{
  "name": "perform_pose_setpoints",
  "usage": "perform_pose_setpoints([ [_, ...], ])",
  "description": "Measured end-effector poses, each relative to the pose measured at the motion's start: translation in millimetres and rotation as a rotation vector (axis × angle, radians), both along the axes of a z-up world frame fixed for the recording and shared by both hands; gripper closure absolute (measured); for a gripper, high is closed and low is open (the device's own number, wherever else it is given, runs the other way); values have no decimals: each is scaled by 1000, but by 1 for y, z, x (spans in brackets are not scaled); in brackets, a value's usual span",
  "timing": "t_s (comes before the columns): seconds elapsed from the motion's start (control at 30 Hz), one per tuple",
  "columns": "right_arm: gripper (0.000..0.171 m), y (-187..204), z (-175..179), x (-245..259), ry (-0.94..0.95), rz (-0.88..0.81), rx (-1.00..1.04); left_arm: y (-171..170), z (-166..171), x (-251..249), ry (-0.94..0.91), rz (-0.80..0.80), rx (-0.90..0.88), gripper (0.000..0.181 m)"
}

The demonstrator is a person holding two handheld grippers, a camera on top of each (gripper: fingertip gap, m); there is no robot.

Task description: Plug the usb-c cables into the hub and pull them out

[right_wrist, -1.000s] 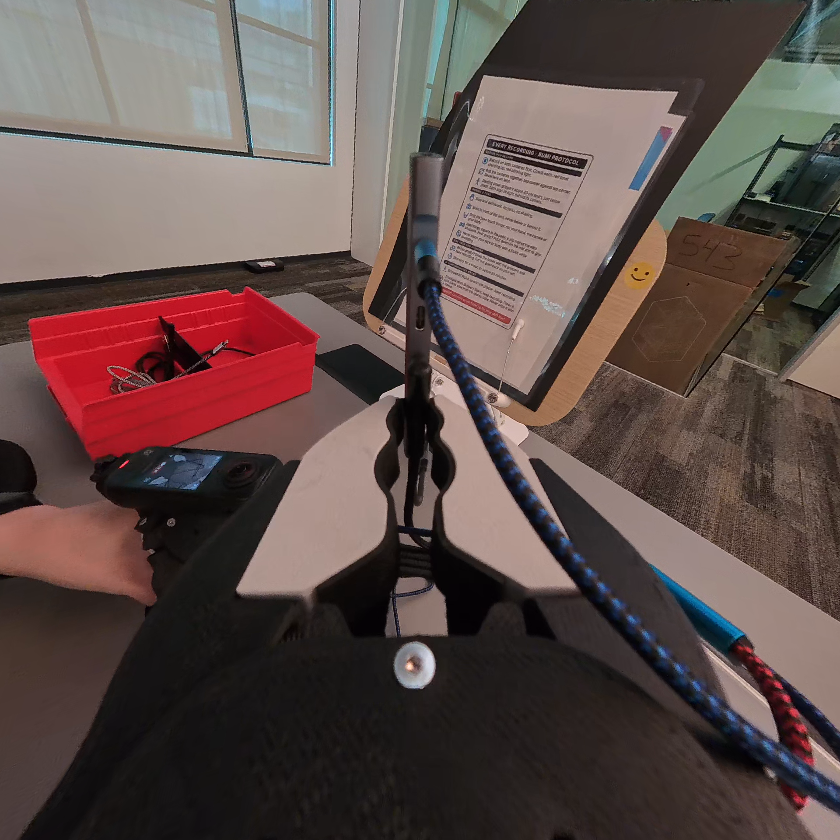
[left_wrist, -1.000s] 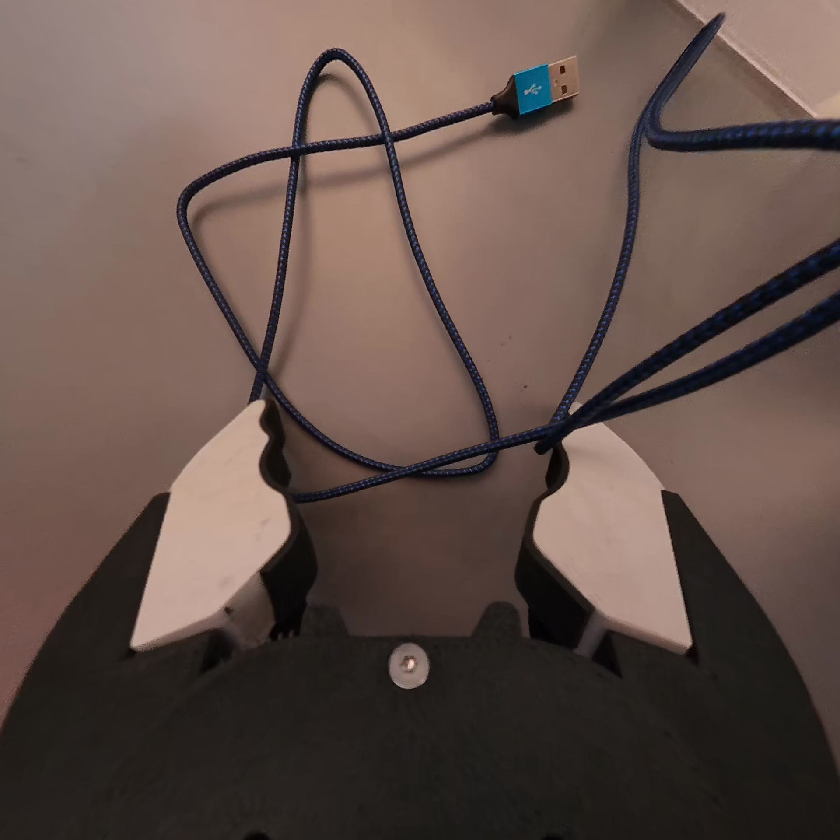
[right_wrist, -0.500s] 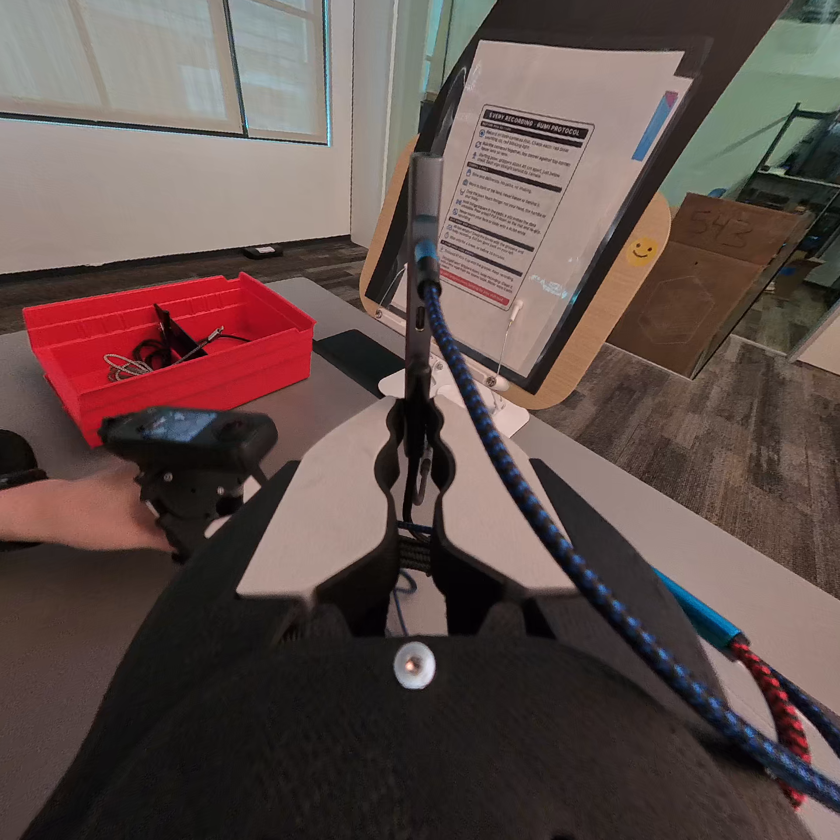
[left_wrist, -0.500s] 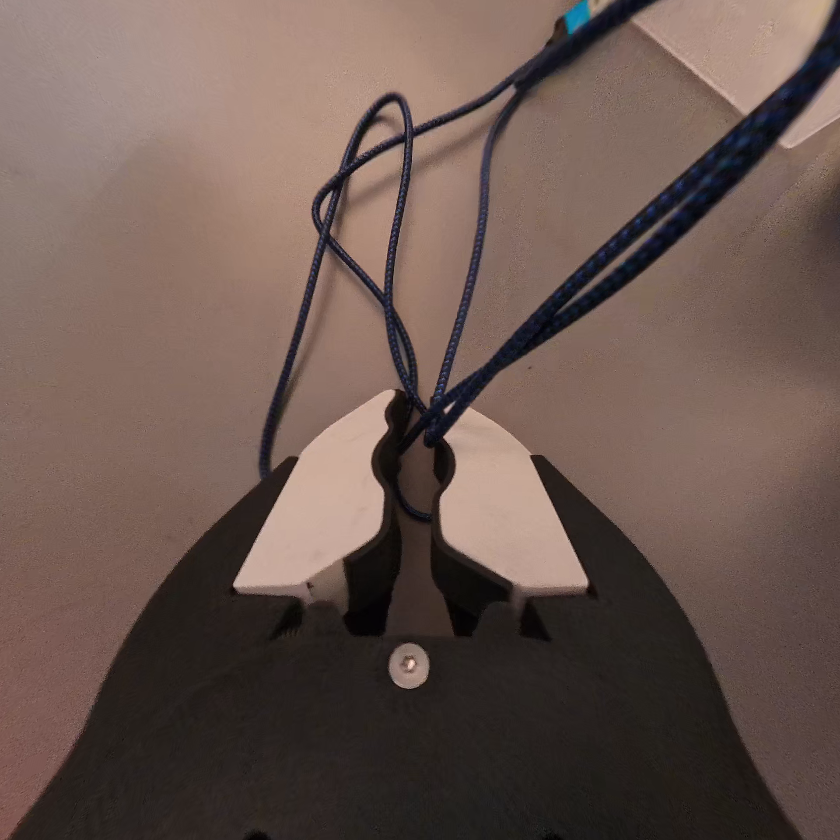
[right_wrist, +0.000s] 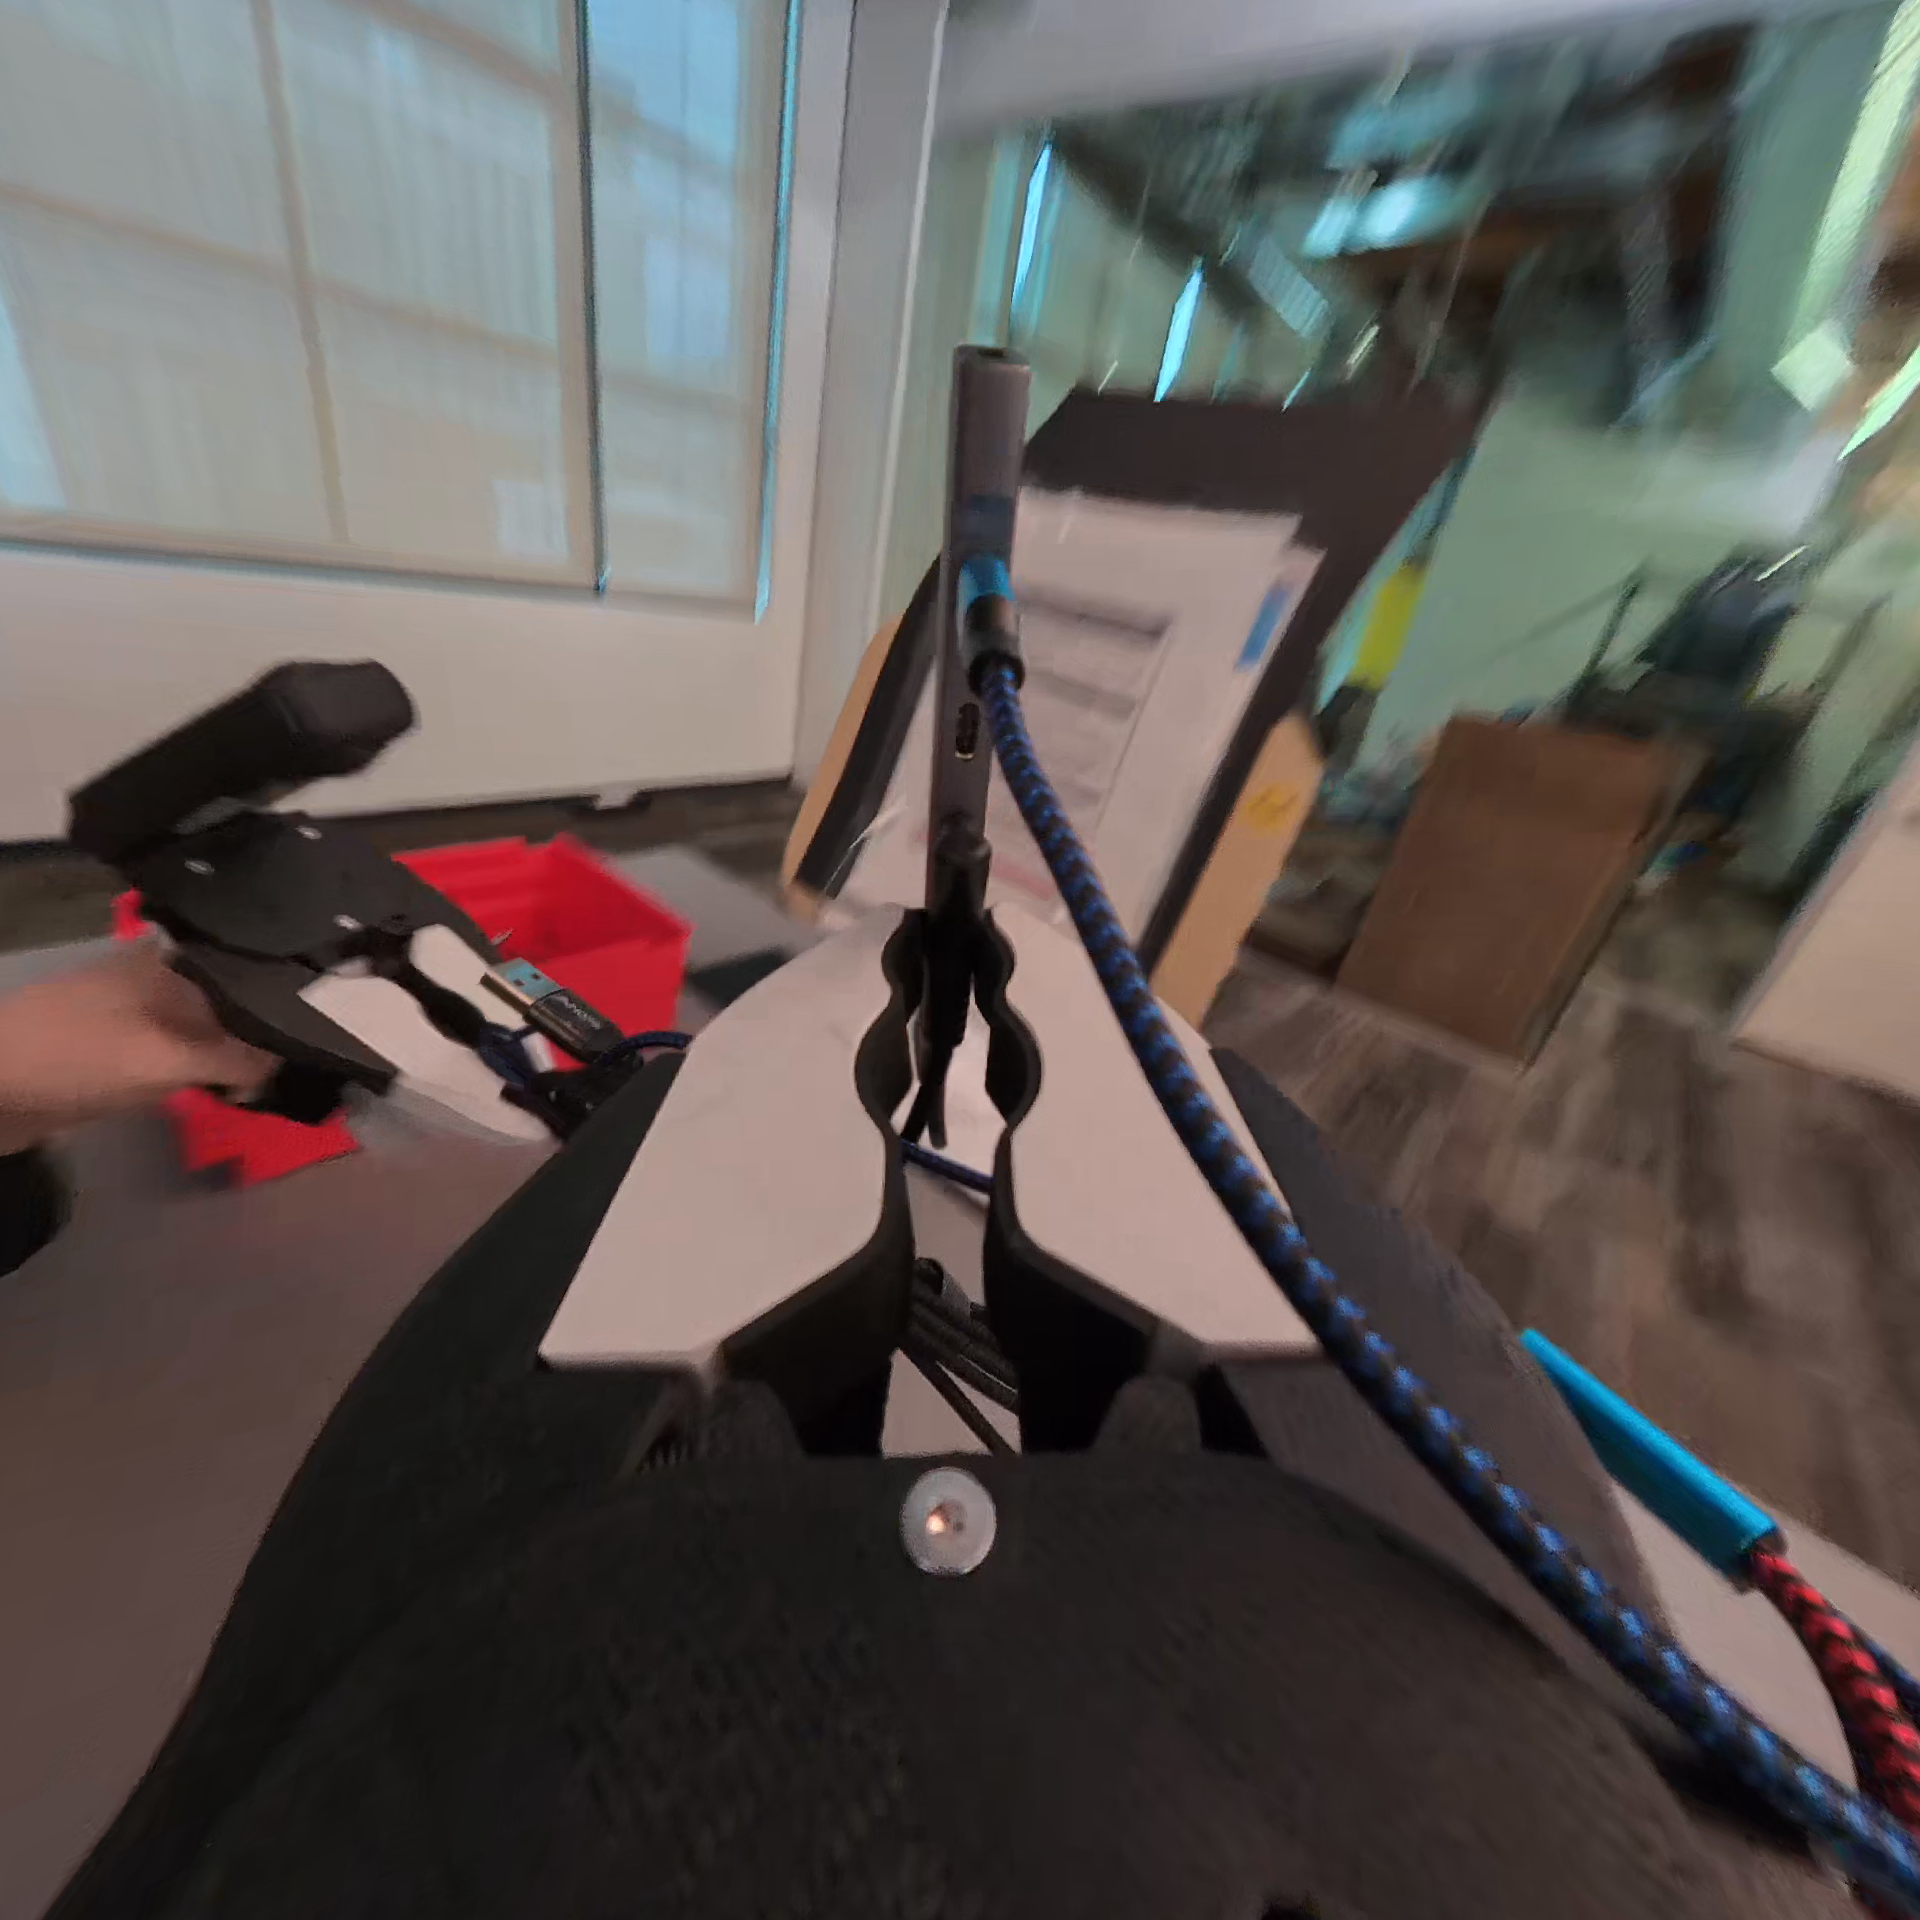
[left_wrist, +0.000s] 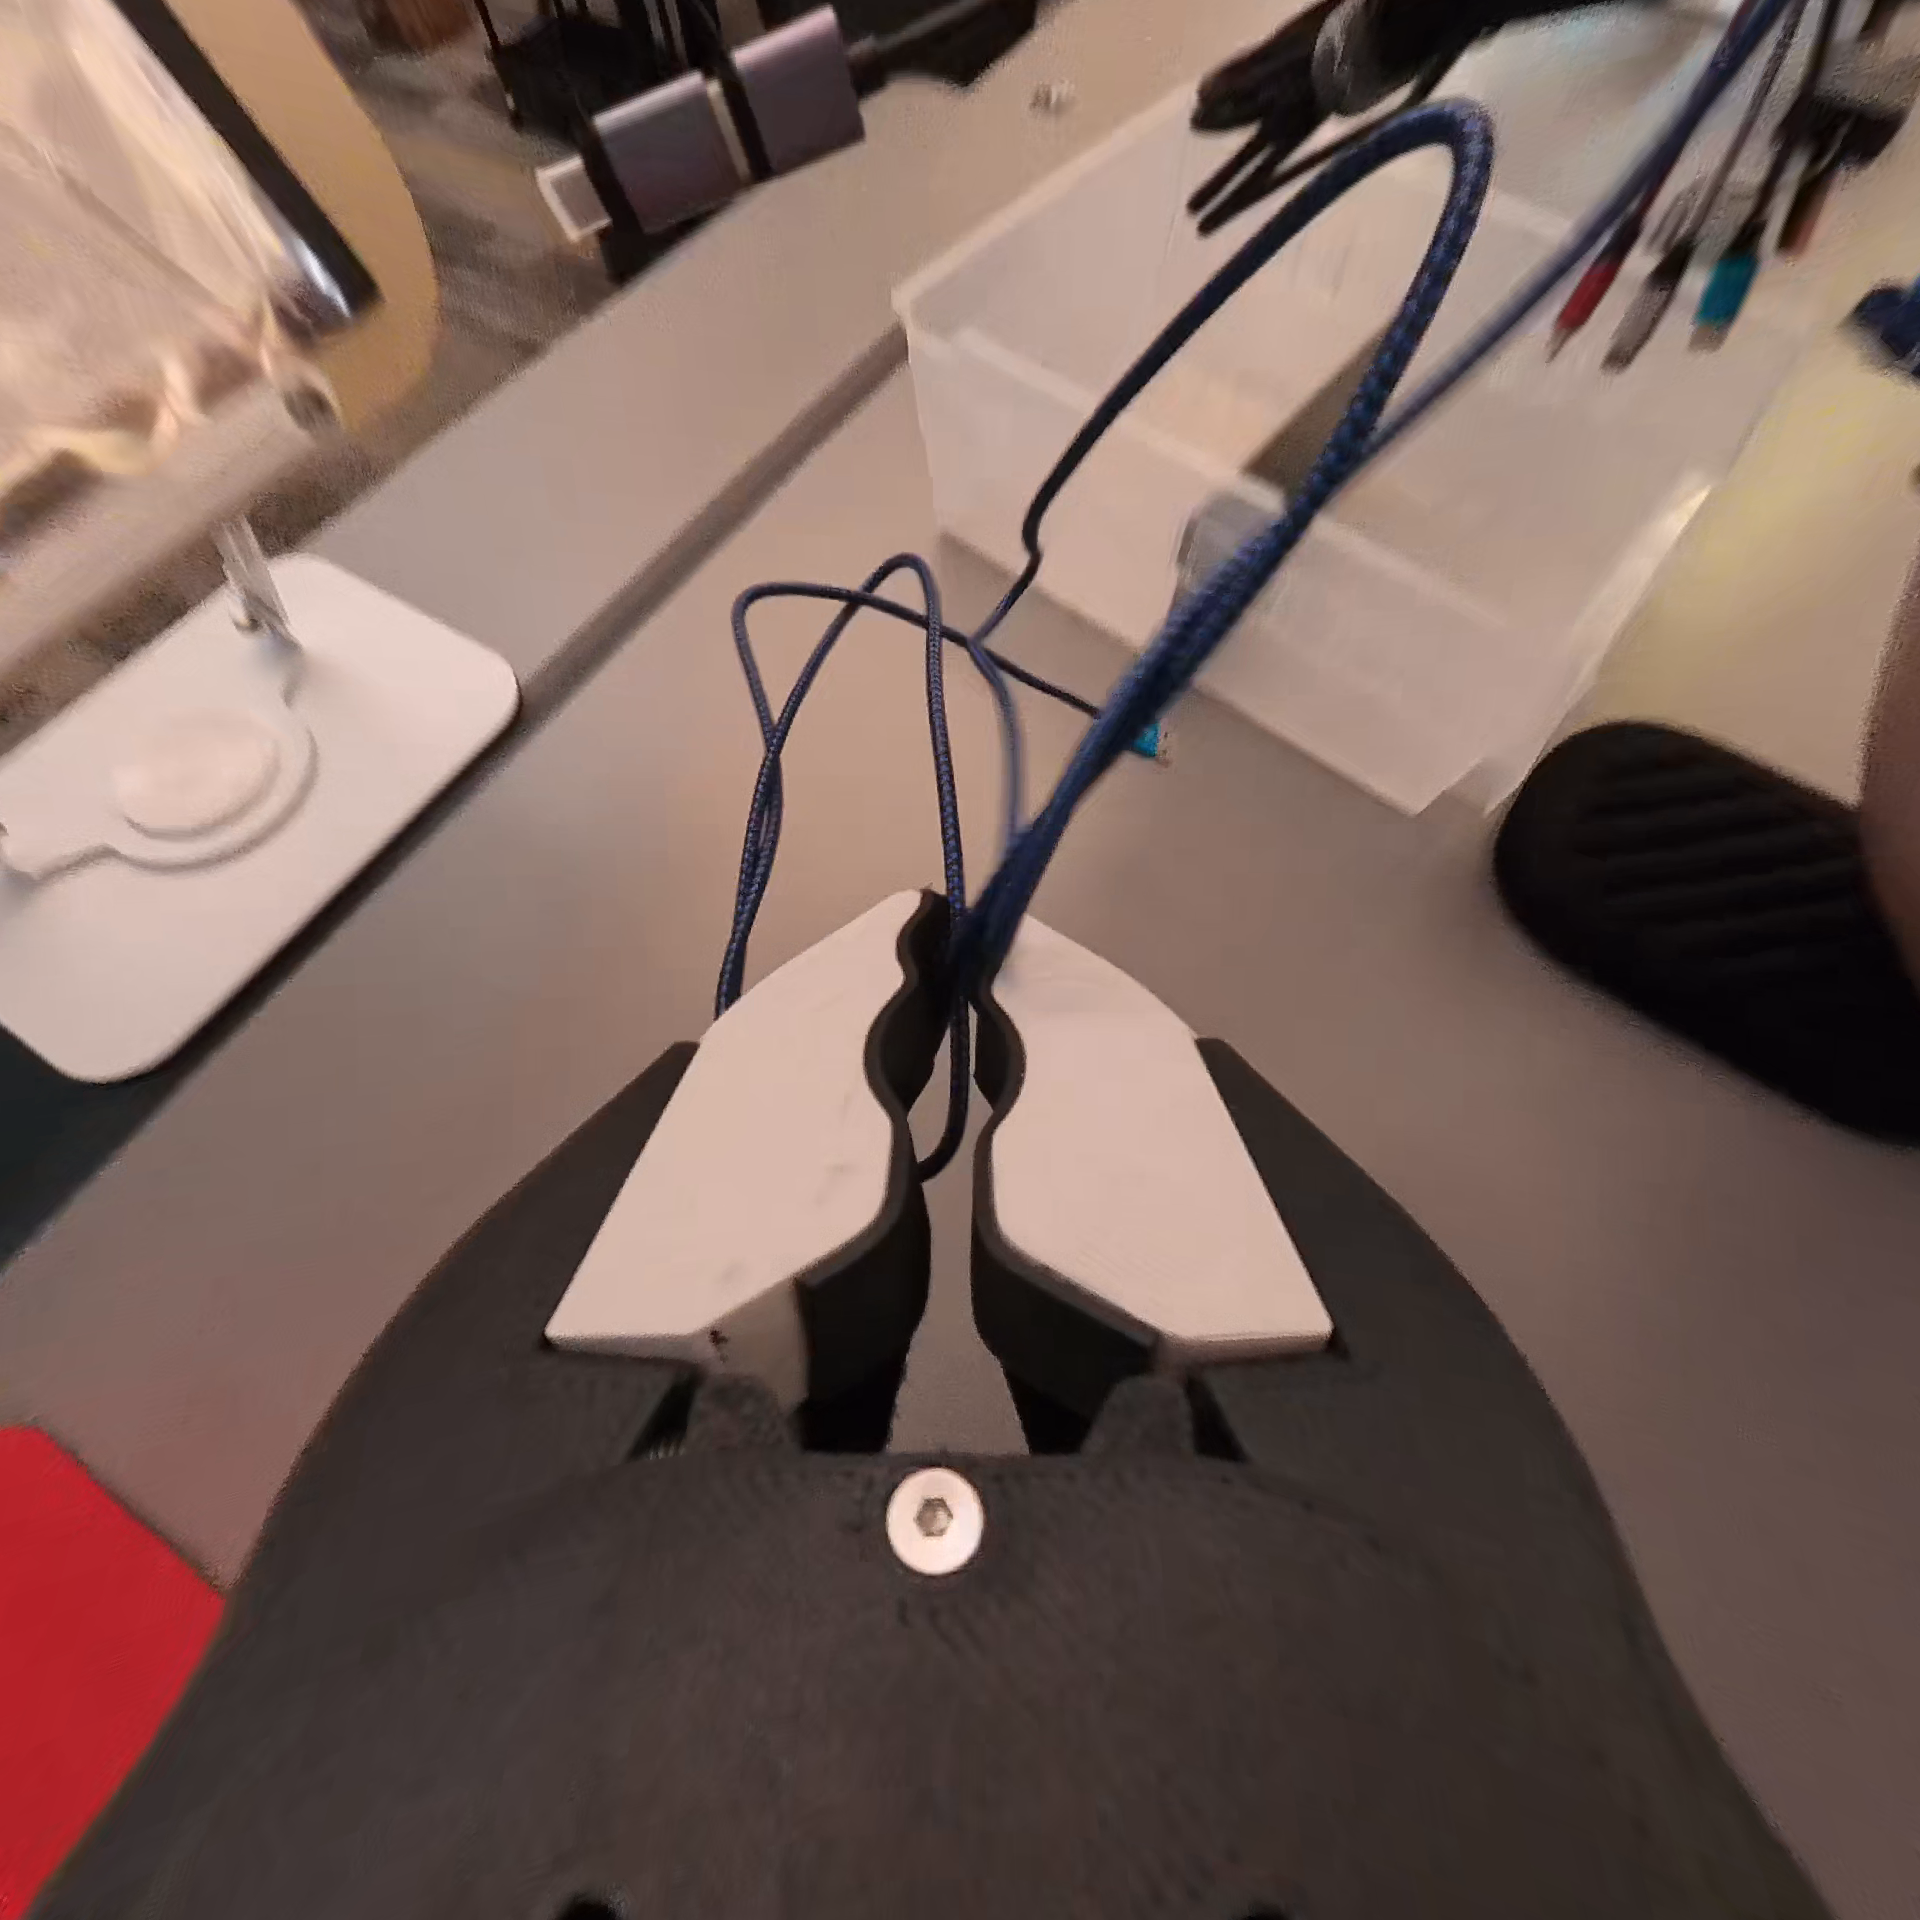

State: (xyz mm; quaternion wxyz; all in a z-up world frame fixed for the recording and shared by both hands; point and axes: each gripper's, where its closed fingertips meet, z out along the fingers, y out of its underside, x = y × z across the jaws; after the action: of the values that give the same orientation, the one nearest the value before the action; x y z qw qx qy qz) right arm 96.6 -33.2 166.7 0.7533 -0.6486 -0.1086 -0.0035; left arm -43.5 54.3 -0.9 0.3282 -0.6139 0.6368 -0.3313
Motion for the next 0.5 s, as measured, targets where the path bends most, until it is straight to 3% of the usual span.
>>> perform_pose_setpoints([
  [0.2,162,-46,16,68,48,-127,130,-20,96,63,-101,-89,53,179],
  [0.3,162,-62,6,103,69,-199,133,-40,123,109,-100,-158,46,179],
  [0.4,162,-70,-6,129,90,-247,119,-44,120,157,-52,-157,115,180],
  [0.5,162,-66,-29,146,142,-224,42,-47,86,197,-7,-141,98,180],
])
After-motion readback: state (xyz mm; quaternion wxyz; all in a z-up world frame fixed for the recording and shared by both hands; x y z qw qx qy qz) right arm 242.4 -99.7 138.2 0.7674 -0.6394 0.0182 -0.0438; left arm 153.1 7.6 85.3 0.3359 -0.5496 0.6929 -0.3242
